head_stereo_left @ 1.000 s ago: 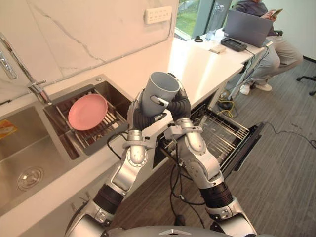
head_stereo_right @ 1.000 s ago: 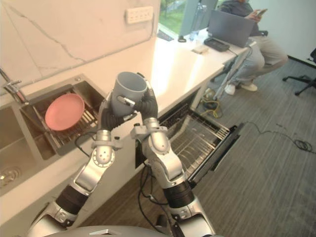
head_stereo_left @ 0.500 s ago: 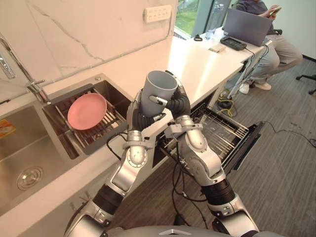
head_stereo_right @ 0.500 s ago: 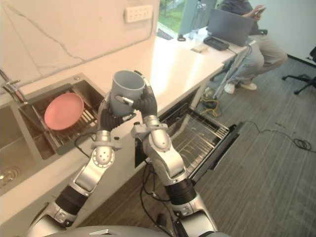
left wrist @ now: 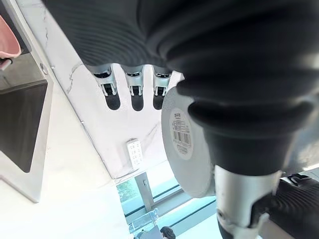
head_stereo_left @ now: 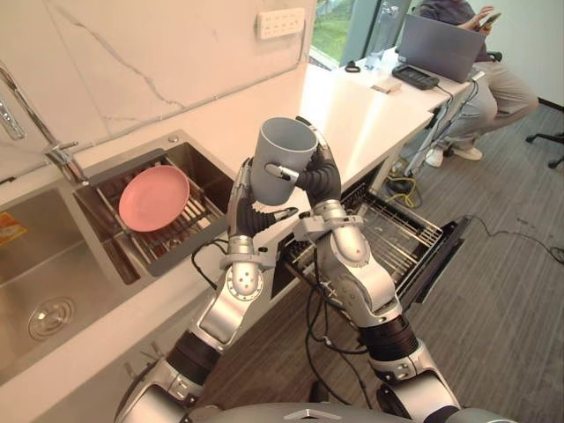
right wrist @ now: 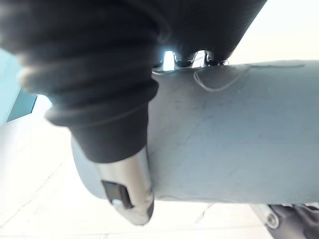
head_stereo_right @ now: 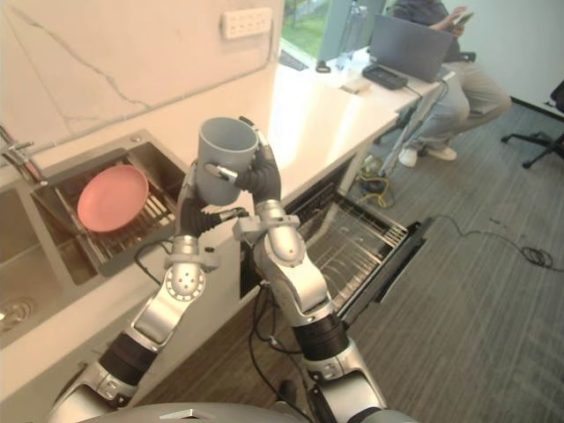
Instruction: Walk over to the sink, pick up the cup, carry it to the dishwasher, place the cup inside the dishwasher, then close the dishwasher door
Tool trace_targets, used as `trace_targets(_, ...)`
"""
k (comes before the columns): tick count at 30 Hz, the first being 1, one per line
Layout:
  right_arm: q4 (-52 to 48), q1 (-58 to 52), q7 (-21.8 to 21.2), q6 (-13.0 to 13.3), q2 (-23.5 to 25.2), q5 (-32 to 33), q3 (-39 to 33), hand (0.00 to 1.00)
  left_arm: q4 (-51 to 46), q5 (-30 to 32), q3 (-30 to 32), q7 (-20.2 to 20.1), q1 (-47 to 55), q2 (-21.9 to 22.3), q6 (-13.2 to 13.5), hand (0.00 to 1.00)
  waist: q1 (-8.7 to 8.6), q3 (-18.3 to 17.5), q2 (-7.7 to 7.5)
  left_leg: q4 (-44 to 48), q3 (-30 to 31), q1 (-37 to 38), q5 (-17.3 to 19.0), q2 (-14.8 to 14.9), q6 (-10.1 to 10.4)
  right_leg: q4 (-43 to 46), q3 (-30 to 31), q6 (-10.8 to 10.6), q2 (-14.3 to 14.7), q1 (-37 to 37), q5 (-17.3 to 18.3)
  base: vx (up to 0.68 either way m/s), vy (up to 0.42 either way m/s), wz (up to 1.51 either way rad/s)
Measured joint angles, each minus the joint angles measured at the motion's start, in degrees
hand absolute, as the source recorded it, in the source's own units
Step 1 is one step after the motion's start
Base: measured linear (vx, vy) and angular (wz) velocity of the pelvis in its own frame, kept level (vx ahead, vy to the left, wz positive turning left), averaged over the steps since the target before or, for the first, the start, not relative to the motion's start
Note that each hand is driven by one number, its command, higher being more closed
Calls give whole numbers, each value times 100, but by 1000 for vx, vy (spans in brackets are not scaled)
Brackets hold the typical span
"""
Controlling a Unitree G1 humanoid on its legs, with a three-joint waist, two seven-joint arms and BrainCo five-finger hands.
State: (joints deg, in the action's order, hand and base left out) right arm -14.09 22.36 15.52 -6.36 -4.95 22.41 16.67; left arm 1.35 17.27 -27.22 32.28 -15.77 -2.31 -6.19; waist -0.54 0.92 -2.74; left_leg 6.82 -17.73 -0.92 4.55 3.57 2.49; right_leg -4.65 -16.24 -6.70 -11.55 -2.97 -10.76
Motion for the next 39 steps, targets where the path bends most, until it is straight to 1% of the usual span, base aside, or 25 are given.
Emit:
trace_targets(6, -40, 0, 26, 80, 25, 53, -122, 100, 234, -248, 13, -25, 33, 10, 0, 0, -6, 4, -7, -4, -16, 6, 0, 0, 0, 0, 14, 0, 1, -3, 0, 0, 0, 0)
trace_targets(10, -90, 0, 241, 167, 111, 266, -363, 100, 260, -354, 7, -106, 189, 38, 10, 0, -28, 22, -34, -6, -73, 24, 4, 1, 4, 1, 72, -3, 4, -20, -6, 1, 4, -6)
trace_targets(14, -94, -1, 289, 200, 115, 325, -474, 100, 262, -365, 5, -156, 188, 41, 10, 0, -58, 39, -60, -8, -149, 85, 31, 1, 7, 1, 148, -3, 7, -14, -10, -4, 5, -11)
trace_targets(15, -130, -3, 383, 234, 112, 334, -536, 100, 267, -368, 4, -190, 188, 52, 10, 0, -80, 49, -71, -7, -168, 89, 37, 1, 6, 1, 156, -3, 7, -19, -10, -2, 3, -6)
trace_targets(19, -323, -55, 475, 268, 109, 534, -799, 100, 429, -479, 2, -319, 188, 67, 58, 0, -95, 52, -69, -5, -198, 99, 51, 3, 8, 1, 177, -6, 8, -29, -8, 8, 5, -4)
trace_targets(21, -377, -128, 499, 376, 105, 549, -1030, 100, 482, -596, -29, -605, 189, 67, 157, 0, -108, 53, -71, 0, -237, 101, 65, 3, 9, 1, 219, -8, 9, -48, -9, 15, 11, -7)
trace_targets(23, -432, -192, 516, 378, 92, 550, -1193, 100, 487, -650, -136, -771, 189, 66, 272, 0, -106, 54, -70, 3, -275, 95, 78, 0, 2, 2, 275, -14, 10, -77, -14, 16, 12, -9)
trace_targets(24, -520, -266, 559, 379, 84, 552, -1319, 100, 499, -792, -270, -928, 189, 66, 350, 0, -123, 55, -68, 5, -280, 94, 87, -2, 2, 2, 283, -15, 10, -80, -14, 26, 16, -7)
trace_targets(25, -546, -302, 641, 407, 46, 566, -1433, 100, 581, -857, -494, -1174, 189, 67, 467, 0, -155, 55, -68, 5, -286, 101, 98, -2, 2, 2, 291, -15, 10, -77, -14, 0, 0, 0)
trace_targets(26, -546, -312, 645, 416, 9, 589, -1475, 100, 632, -912, -605, -1288, 189, 67, 515, 0, -169, 55, -68, 6, -290, 102, 101, -3, 1, 3, 296, -15, 10, -78, -14, 0, 0, 0)
trace_targets(28, -546, -372, 671, 464, -92, 638, -1619, 100, 732, -1089, -1019, -1646, 196, 67, 537, 0, -214, 55, -68, 7, -300, 108, 110, -3, -1, 2, 309, -16, 10, -78, -14, 0, 0, 0)
trace_targets(29, -546, -388, 690, 482, -106, 638, -1649, 100, 742, -1126, -1128, -1766, 205, 67, 543, 0, -232, 56, -68, 7, -304, 109, 112, -2, 0, 3, 315, -16, 11, -78, -14, 5, 4, -4)
trace_targets(31, -546, -432, 734, 498, -190, 637, -1768, 100, 881, -1360, -1479, -2133, 225, 71, 627, 0, -282, 58, -70, 5, -354, 148, 124, 6, 6, 3, 371, -21, 22, -75, -17, -6, 0, -11)
trace_targets(34, -563, -525, 761, 567, -297, 636, -1917, 100, 974, -1627, -1763, -2465, 378, 71, 643, 0, -311, 64, -63, 5, -450, 214, 179, 43, 23, 3, 484, -37, 48, -59, -13, -9, -1, -19)
trace_targets(37, -555, -647, 773, 628, -315, 634, -2167, 100, 1178, -1721, -2037, -2727, 464, 65, 666, 0, -322, 65, -65, 1, -460, 218, 185, 51, 28, 2, 498, -60, 50, -65, 16, -1, -3, -1)
trace_targets(39, -507, -691, 775, 629, -495, 614, -2273, 100, 1463, -1720, -2126, -2953, 603, 64, 663, 0, -349, 67, -62, 1, -487, 224, 186, 61, 32, 3, 528, -60, 62, -81, 16, 8, -9, -5)
